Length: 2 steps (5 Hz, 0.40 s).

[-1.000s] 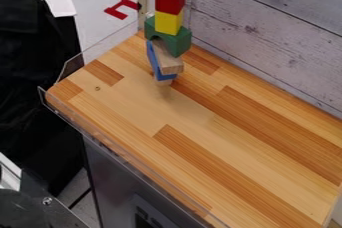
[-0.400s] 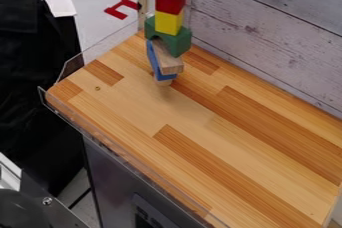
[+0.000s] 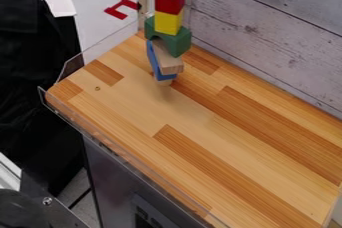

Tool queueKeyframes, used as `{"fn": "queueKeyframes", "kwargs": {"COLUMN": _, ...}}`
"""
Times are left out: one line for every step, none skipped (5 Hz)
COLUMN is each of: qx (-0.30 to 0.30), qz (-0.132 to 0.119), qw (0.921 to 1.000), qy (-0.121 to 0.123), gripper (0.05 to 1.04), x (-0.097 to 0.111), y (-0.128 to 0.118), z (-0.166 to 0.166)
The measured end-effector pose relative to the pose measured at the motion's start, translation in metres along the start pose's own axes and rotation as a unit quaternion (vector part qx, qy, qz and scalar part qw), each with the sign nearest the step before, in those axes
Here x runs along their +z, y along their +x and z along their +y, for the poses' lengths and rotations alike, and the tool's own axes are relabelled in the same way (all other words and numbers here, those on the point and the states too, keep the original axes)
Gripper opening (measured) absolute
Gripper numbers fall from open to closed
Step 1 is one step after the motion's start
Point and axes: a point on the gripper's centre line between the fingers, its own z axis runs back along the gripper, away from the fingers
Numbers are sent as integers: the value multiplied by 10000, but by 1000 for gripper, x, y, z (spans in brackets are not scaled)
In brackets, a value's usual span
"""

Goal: Put the green triangle on the red cube

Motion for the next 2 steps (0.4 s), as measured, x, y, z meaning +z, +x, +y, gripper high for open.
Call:
{"fn": "queueKeyframes", "kwargs": {"qx": -11, "qz": -271, "qw": 9996, "qy": -41, "gripper": 999, "x": 28, "y": -15, "z": -3}}
{"fn": "queueKeyframes", "kwargs": {"qx": -112, "qz": -457, "qw": 9988, "qy": -119, "gripper": 999, "x": 61, "y": -36, "z": -4}}
